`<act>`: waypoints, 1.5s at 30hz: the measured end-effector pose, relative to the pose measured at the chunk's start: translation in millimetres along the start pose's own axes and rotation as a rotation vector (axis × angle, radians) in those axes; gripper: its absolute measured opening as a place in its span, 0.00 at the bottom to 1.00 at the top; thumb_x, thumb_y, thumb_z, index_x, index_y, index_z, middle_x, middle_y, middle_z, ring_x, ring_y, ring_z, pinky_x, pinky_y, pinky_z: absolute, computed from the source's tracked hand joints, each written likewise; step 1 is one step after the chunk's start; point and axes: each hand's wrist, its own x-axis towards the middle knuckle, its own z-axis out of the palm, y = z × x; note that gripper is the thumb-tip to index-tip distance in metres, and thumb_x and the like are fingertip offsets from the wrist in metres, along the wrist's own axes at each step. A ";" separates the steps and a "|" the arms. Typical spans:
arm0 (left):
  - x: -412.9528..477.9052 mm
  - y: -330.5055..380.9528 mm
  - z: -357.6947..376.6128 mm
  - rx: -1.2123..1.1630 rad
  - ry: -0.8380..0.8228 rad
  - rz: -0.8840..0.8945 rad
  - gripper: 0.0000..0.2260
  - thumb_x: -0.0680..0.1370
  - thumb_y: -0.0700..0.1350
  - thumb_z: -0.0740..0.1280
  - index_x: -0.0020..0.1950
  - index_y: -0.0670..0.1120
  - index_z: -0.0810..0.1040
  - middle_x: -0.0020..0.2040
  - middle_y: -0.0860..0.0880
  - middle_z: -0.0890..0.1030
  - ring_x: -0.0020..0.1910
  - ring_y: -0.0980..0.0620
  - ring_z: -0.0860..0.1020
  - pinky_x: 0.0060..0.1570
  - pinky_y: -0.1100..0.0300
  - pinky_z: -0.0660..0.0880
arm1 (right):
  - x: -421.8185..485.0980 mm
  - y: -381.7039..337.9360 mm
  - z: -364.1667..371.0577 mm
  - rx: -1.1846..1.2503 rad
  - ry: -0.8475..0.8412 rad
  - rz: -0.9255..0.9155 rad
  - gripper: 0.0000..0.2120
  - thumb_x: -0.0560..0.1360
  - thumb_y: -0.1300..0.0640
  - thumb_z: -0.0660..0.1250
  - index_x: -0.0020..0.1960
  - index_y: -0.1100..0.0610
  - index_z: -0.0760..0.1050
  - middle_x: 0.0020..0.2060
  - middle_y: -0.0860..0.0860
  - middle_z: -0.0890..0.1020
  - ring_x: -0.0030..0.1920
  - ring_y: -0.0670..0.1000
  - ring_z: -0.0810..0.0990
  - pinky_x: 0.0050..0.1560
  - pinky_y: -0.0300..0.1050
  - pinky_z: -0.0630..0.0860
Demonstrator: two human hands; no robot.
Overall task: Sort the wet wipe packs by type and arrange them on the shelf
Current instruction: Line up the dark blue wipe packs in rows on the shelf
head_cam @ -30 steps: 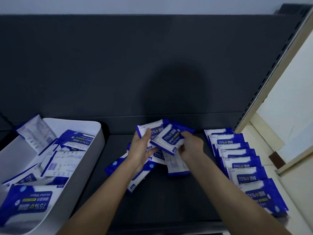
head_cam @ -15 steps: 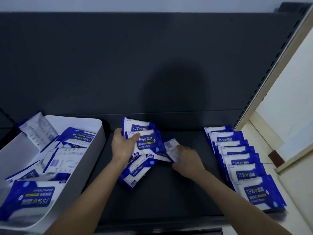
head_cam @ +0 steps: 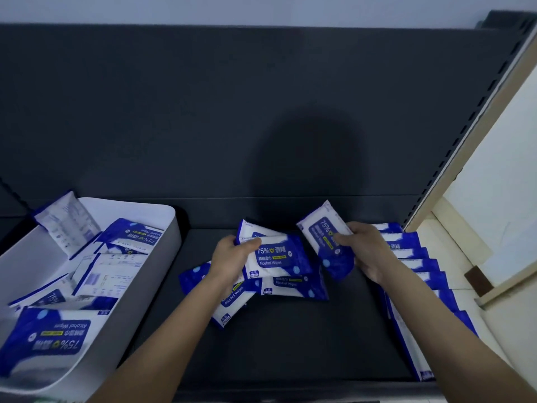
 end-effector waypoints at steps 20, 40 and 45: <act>-9.3 -24.0 -73.6 1.105 0.399 0.260 0.16 0.77 0.35 0.60 0.65 0.38 0.73 0.59 0.35 0.76 0.57 0.36 0.74 0.54 0.50 0.70 | 19.8 6.5 50.3 -0.913 -0.722 0.008 0.16 0.66 0.61 0.77 0.48 0.50 0.77 0.44 0.45 0.84 0.47 0.47 0.83 0.47 0.43 0.80; -17.1 -23.5 -68.9 -0.185 0.255 0.088 0.21 0.73 0.29 0.68 0.59 0.48 0.69 0.51 0.47 0.80 0.45 0.48 0.81 0.42 0.54 0.80 | -11.7 -2.9 22.4 -0.710 -0.504 -0.156 0.19 0.62 0.66 0.79 0.51 0.56 0.79 0.43 0.48 0.86 0.41 0.45 0.84 0.39 0.39 0.79; -12.4 -9.7 -54.1 -0.227 0.307 0.168 0.11 0.75 0.32 0.68 0.54 0.41 0.72 0.47 0.43 0.81 0.41 0.49 0.81 0.43 0.53 0.80 | -17.7 0.7 12.7 -0.333 -0.360 -0.123 0.18 0.66 0.69 0.75 0.54 0.57 0.78 0.46 0.52 0.85 0.42 0.46 0.84 0.38 0.36 0.79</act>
